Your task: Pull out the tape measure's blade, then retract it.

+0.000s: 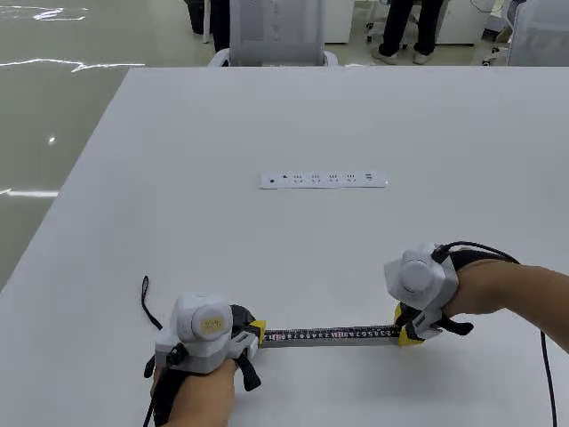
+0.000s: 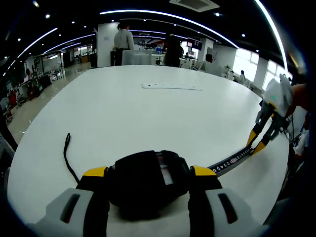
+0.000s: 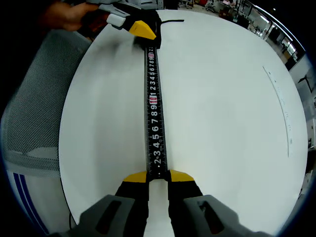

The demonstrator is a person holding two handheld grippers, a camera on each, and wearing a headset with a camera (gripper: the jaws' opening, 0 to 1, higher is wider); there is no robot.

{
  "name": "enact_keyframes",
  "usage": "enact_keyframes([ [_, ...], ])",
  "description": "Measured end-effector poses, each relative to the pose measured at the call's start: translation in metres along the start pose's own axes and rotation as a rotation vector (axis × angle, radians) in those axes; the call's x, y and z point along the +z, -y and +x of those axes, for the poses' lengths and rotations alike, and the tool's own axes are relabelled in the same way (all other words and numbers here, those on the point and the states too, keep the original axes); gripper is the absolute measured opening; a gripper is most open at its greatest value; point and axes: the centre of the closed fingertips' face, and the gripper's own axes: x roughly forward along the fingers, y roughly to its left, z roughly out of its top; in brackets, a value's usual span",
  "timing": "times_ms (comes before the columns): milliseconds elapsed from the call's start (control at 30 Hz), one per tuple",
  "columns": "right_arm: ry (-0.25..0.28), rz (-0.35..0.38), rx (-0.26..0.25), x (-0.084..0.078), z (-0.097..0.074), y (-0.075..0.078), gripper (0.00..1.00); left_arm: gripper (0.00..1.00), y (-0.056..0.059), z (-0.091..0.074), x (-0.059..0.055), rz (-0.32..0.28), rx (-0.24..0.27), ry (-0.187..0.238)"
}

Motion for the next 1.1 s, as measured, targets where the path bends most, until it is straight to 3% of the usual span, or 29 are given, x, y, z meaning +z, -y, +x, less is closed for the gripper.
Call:
enact_keyframes([
  [333, -0.017, -0.012, -0.016, 0.003, 0.0, 0.0, 0.13, 0.6, -0.001, -0.001, 0.0, -0.004, -0.011, 0.006],
  [1100, -0.003, 0.002, -0.02, 0.014, 0.003, 0.0, 0.13, 0.6, 0.001, -0.002, 0.0, -0.01, -0.032, 0.004],
])
